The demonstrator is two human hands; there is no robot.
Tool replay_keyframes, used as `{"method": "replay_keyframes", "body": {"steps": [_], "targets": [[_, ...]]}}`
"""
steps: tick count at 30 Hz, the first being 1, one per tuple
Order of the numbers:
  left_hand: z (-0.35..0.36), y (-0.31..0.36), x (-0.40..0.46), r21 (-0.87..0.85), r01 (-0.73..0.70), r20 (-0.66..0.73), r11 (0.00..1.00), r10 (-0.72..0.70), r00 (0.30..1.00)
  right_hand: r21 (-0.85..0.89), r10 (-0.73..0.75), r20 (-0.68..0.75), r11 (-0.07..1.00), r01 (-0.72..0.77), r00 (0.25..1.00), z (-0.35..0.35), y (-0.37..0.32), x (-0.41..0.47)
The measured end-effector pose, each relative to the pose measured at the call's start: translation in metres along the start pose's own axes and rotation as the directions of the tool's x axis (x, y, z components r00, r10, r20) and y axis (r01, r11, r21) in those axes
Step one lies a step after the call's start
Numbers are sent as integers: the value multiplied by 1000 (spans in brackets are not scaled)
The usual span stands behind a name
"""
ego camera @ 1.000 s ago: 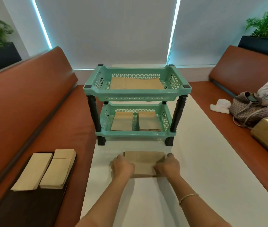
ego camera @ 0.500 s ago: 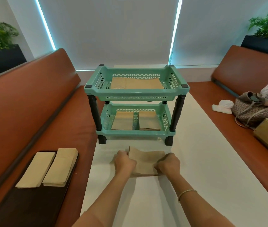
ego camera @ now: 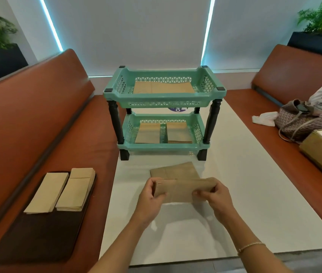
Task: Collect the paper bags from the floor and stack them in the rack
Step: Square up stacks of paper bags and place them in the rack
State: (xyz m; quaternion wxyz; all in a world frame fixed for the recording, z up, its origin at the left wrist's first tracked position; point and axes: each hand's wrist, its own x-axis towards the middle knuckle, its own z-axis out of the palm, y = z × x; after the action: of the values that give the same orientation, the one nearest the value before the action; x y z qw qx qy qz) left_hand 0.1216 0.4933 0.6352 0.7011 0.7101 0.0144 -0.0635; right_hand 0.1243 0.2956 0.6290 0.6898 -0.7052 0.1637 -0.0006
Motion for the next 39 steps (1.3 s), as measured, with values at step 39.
{"method": "replay_keyframes", "body": {"steps": [39], "targets": [[28, -11, 3, 108, 72, 95, 992, -83, 992, -610, 9, 204, 783, 120, 979, 15, 7, -17]]}}
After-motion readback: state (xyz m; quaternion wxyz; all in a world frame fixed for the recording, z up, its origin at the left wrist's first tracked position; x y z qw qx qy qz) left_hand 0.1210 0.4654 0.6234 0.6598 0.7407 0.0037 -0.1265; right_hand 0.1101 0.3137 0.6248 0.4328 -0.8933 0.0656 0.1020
